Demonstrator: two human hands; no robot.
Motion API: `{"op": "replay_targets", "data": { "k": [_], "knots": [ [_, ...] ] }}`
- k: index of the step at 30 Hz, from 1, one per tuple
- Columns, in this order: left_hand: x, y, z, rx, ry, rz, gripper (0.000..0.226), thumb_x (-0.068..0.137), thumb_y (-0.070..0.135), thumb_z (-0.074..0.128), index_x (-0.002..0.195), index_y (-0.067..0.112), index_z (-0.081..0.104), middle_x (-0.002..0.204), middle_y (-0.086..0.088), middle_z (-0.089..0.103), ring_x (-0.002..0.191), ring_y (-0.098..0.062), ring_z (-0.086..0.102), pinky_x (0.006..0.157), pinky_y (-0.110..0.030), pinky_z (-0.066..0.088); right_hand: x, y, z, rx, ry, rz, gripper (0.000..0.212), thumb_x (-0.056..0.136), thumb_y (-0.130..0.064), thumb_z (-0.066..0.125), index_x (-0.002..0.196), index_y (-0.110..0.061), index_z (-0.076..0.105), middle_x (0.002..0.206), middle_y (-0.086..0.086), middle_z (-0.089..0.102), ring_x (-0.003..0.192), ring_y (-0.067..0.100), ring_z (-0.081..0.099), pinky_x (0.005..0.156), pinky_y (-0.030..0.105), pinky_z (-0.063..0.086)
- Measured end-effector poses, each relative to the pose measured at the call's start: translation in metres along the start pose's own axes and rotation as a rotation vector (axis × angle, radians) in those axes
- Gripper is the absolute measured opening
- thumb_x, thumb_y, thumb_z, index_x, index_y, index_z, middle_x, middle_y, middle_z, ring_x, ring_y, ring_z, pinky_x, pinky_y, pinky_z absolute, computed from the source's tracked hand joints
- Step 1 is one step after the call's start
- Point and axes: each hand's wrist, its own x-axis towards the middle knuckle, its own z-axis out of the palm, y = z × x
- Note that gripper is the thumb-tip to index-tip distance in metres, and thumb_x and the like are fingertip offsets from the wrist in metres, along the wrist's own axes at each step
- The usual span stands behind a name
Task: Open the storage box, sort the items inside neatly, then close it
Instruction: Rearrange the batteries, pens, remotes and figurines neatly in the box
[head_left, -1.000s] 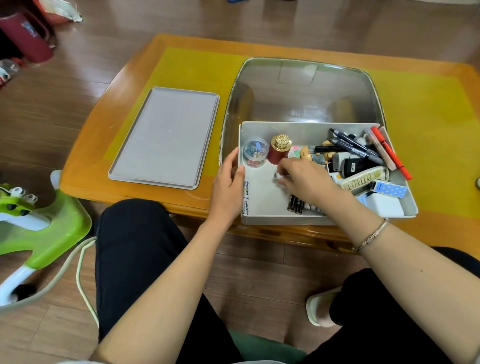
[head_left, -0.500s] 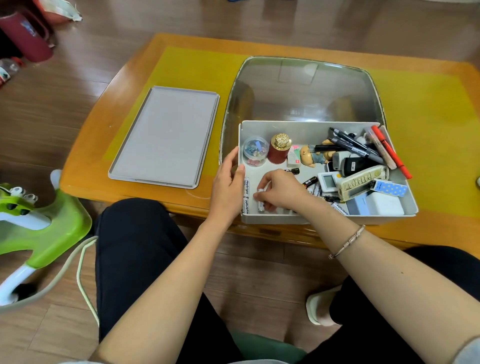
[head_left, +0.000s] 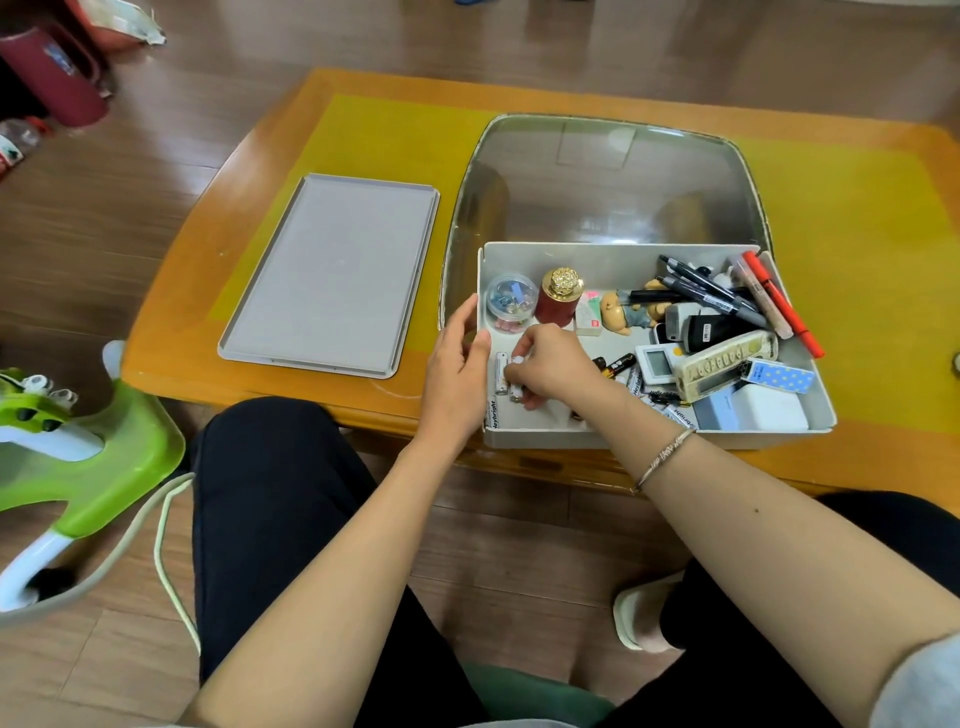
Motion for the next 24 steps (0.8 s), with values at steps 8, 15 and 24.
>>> {"op": "replay_targets", "data": {
  "k": [8, 15, 24],
  "knots": [
    [0.000, -0.001, 0.000, 0.014, 0.001, -0.009, 0.042, 0.102, 0.024, 0.042, 0.144, 0.028, 0.038, 0.144, 0.004, 0.045, 0.131, -0.009, 0.043, 0.105, -0.038, 0.044, -0.002, 0.001, 0.002, -0.084, -0.065, -0.162, 0.030, 0.092, -0.020, 0.059, 0.122, -0.015, 0.059, 0.065, 0.005, 0.062, 0.046, 0.019, 0.063, 0.052, 0.035, 0.058],
    [0.000, -0.001, 0.000, 0.013, -0.002, -0.008, 0.042, 0.102, 0.024, 0.041, 0.144, 0.027, 0.038, 0.145, 0.003, 0.045, 0.131, -0.010, 0.043, 0.105, -0.039, 0.044, 0.003, -0.007, 0.008, -0.235, -0.008, -0.151, 0.025, 0.082, -0.030, 0.069, 0.100, -0.020, 0.056, 0.080, 0.007, 0.064, 0.052, 0.015, 0.064, 0.039, 0.019, 0.040],
    [0.001, -0.001, -0.001, -0.010, -0.009, -0.018, 0.042, 0.102, 0.023, 0.043, 0.144, 0.026, 0.038, 0.143, 0.002, 0.047, 0.128, -0.011, 0.046, 0.101, -0.041, 0.048, -0.004, -0.001, -0.011, -0.149, -0.097, 0.010, 0.023, 0.078, -0.011, 0.070, 0.097, -0.013, 0.058, 0.076, 0.010, 0.066, 0.058, 0.031, 0.069, 0.056, 0.043, 0.059]
  ]
}}
